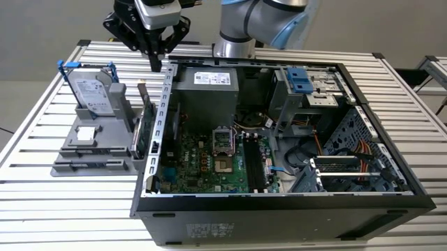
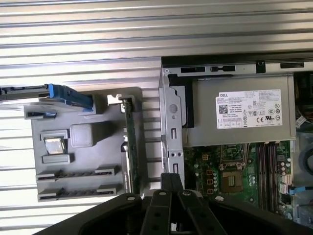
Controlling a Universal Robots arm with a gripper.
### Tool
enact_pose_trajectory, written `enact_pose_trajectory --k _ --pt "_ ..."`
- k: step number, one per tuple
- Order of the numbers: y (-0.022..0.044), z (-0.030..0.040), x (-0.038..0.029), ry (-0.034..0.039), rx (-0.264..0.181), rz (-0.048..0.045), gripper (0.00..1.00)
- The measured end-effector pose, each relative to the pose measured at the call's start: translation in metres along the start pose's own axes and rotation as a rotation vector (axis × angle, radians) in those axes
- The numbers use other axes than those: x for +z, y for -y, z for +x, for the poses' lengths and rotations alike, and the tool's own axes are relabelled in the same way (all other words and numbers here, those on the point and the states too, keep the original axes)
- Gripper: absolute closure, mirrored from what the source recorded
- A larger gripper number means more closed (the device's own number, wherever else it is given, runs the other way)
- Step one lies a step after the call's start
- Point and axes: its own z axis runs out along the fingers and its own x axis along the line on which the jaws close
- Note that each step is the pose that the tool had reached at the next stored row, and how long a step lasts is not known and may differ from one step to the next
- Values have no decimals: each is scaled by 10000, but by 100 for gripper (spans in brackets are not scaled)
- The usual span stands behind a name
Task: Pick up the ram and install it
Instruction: 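Reach for the ram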
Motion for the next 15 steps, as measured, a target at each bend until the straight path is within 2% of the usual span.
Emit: enact_pose_trajectory --k 3,4,15 --pt "3 49 -1 -1 1 0 100" --pt "7 97 -3 -4 -1 0 100" --pt "21 288 -7 -12 -3 1 100"
